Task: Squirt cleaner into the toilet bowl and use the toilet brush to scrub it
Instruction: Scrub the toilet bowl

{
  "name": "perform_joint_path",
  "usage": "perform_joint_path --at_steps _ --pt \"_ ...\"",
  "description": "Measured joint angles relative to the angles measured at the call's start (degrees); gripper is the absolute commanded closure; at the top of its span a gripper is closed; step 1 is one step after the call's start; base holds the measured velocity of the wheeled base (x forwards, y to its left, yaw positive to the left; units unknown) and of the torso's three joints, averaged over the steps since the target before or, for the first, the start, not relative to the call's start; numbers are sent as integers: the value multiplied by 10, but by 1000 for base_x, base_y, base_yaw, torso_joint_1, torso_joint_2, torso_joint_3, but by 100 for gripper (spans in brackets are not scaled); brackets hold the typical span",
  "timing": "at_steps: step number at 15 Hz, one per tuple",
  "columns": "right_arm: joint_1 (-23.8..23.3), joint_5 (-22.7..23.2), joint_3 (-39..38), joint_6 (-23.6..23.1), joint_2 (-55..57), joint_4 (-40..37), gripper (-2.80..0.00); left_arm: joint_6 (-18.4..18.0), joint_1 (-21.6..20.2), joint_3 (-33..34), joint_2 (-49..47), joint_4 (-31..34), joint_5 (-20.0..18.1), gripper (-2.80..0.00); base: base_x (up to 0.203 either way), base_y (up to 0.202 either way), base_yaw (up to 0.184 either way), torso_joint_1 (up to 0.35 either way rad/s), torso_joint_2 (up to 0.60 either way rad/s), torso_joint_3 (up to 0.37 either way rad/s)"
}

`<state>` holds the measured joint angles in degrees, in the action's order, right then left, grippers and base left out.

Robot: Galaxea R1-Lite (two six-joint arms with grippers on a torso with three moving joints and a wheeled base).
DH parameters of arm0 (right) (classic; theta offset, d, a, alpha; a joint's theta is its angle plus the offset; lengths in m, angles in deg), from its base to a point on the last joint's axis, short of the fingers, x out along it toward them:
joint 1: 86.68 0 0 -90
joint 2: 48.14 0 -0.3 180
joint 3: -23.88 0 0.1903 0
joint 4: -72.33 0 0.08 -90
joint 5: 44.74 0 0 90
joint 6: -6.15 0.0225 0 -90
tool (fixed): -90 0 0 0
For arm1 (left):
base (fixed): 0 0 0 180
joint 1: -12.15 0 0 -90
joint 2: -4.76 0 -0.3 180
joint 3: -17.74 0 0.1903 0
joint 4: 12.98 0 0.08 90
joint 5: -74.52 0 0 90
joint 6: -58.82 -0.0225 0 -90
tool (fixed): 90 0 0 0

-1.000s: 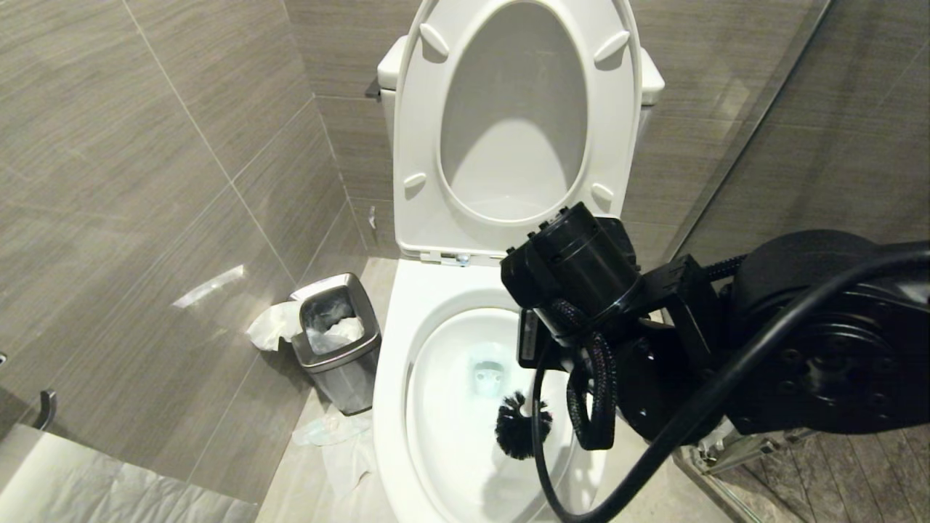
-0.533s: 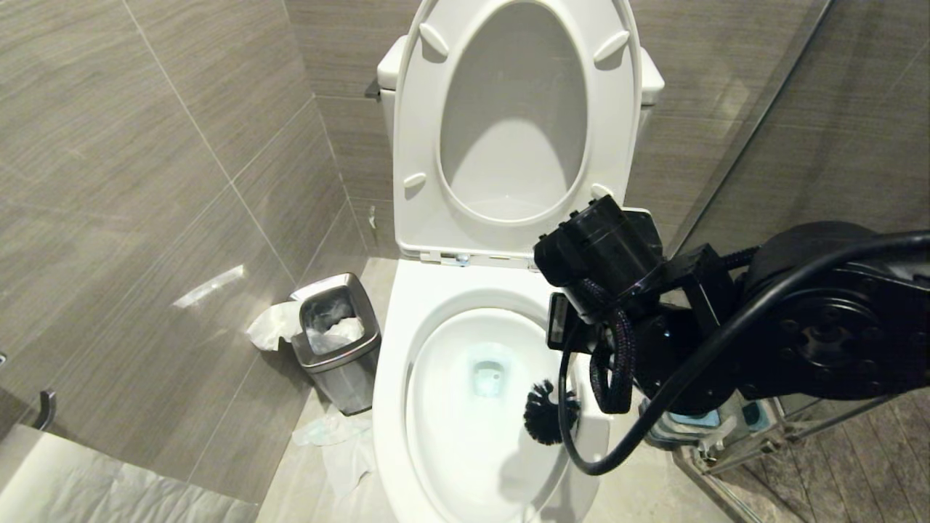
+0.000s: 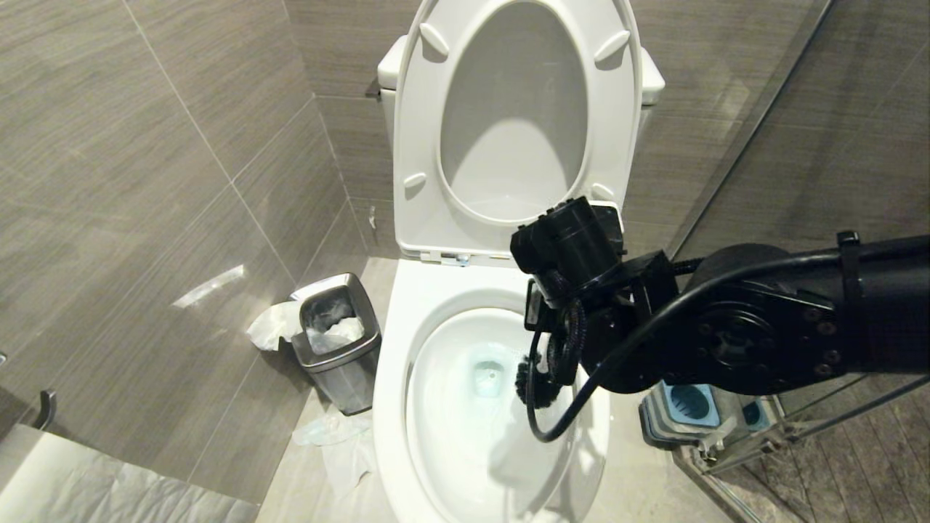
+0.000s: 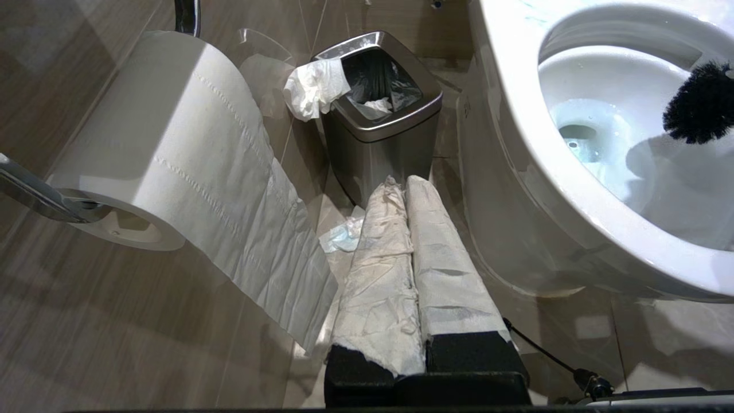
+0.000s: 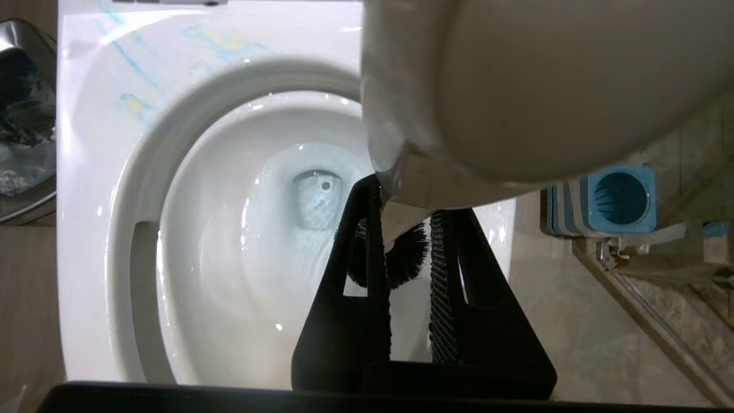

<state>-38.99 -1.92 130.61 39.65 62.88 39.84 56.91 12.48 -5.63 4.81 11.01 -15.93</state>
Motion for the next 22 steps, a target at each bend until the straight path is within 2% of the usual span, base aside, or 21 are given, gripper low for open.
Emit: perform_joint_path --at_steps 6,12,17,22 --pt "-17 -3 72 -24 66 15 0 0 0 0 0 0 0 0 0 0 0 0 0 0" --pt "-13 -10 196 -76 130 14 0 0 0 0 0 0 0 0 0 0 0 0 0 0" --pt "32 -23 277 -90 180 10 0 0 0 0 0 0 0 0 0 0 0 0 0 0" --pt "86 -38 290 -90 195 8 0 0 0 0 0 0 0 0 0 0 0 0 0 0"
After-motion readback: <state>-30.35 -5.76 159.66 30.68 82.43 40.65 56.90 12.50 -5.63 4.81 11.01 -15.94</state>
